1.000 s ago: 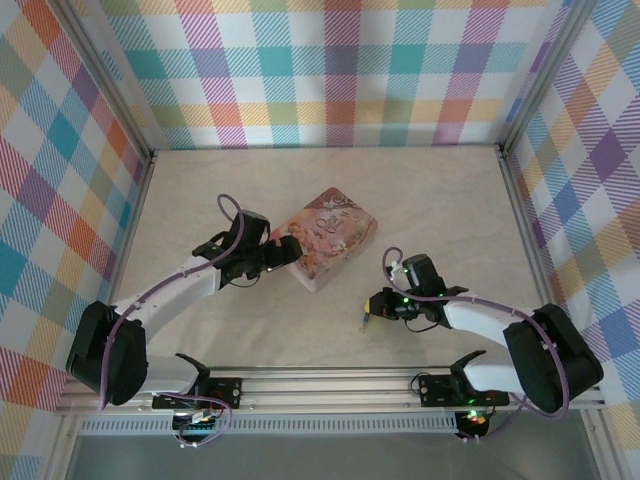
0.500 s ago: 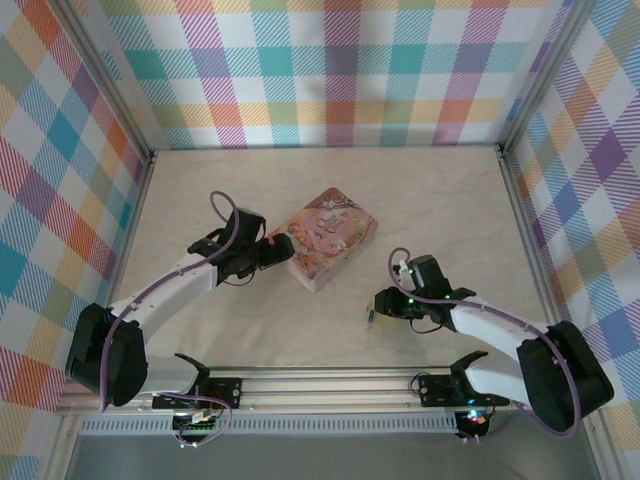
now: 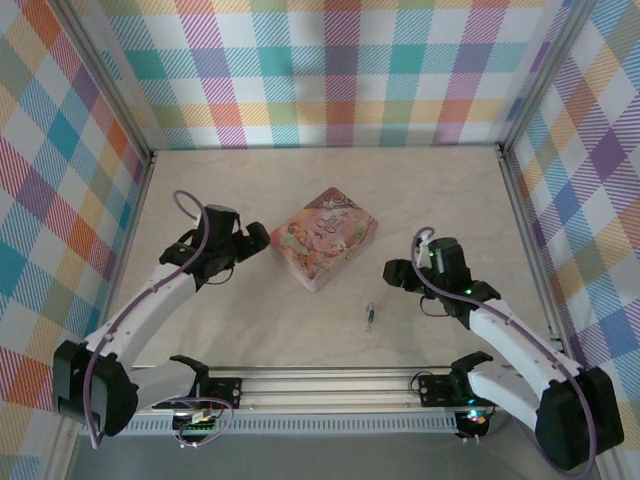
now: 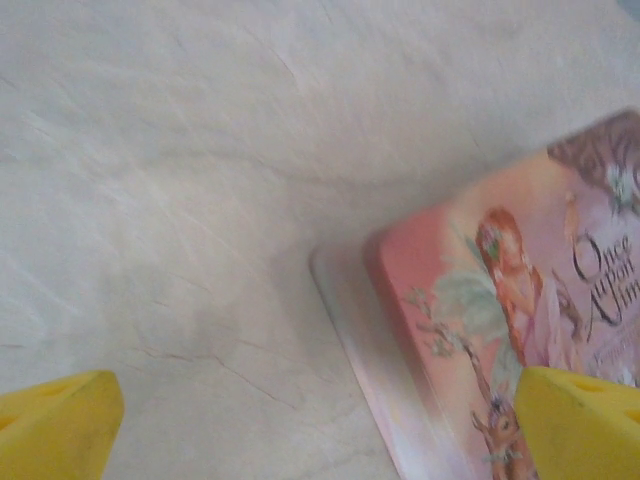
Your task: Unlock a padlock with a key
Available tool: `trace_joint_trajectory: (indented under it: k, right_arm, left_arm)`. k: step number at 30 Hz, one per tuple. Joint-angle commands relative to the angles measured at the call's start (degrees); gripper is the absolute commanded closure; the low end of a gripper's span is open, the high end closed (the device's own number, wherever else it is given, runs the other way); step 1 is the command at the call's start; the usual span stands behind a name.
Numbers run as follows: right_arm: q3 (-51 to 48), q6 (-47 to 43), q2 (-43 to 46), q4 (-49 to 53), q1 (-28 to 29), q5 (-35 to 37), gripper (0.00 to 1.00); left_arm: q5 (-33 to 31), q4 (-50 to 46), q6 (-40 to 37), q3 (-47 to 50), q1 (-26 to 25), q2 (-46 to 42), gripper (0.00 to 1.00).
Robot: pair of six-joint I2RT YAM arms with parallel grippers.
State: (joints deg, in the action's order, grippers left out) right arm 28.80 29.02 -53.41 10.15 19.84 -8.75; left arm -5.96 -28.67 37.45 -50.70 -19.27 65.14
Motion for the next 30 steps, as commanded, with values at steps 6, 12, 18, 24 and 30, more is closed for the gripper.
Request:
trace_joint_trajectory:
  k: [6, 12, 18, 24, 30]
  right_arm:
    - [3.2, -9.2, 2.8, -3.9, -10.5, 12.9, 0.07]
    - [-2.1, -17.6, -3.2, -20.0, -15.9, 20.3, 0.0]
    - [-5.5, -21.2, -13.7, -35.4, -19.4, 18.9, 0.0]
    - [-8.3, -24.5, -22.6, -52.1, -20.0, 13.8, 0.0]
    - [-9.5, -24.5, -31.6, -62.6, -21.3, 10.9, 0.0]
  left_arm:
    - [-20.7, -0.5, -4.0, 4.4, 5.7, -10.5, 0.0]
    - [-32.5, 11.1, -8.0, 12.9, 7.2, -15.7, 0.0]
    - [-34.2, 24.5, -17.3, 19.6, 7.7, -13.0, 0.0]
    - [-29.1, 34.7, -24.3, 23.6, 7.8, -6.1, 0.0]
    - [-24.8, 45.1, -28.8, 27.4, 7.9, 0.0, 0.0]
